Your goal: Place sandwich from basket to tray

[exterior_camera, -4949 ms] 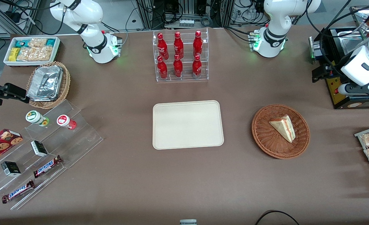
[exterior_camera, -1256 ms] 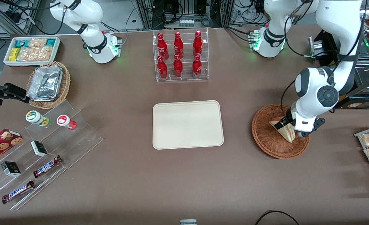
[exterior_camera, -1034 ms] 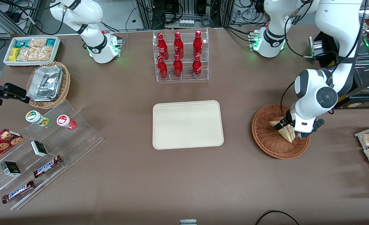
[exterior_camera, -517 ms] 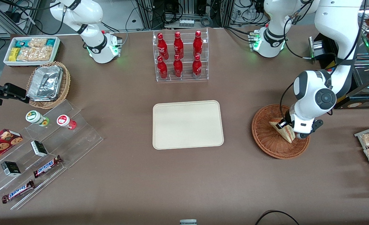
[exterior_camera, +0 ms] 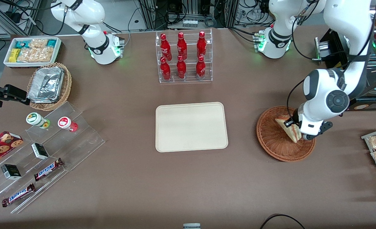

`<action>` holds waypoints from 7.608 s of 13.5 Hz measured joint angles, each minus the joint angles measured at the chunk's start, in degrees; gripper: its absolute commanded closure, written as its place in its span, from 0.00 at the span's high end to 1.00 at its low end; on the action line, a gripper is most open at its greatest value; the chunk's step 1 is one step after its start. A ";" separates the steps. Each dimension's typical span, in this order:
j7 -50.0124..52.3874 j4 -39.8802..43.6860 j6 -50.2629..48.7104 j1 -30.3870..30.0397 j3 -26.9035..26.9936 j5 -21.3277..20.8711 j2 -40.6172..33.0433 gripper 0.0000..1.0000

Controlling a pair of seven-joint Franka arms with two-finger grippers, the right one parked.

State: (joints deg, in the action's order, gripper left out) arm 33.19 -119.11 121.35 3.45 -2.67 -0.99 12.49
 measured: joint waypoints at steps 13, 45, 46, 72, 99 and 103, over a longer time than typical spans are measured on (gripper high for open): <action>2.47 19.61 -5.97 25.44 -1.68 4.59 11.58 0.00; 12.49 35.56 1.51 39.17 -1.56 4.58 29.88 0.30; 12.55 35.56 1.51 39.17 -1.56 4.58 29.92 0.60; -0.15 42.17 -19.33 38.84 4.17 4.27 19.75 1.00; -20.41 37.64 -31.97 12.60 3.42 3.24 1.96 1.00; -26.30 33.72 -33.61 1.26 -2.48 3.06 -2.55 1.00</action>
State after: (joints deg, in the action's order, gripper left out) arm 6.89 -85.39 87.73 4.71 -5.14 2.06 9.94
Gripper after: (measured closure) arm 0.000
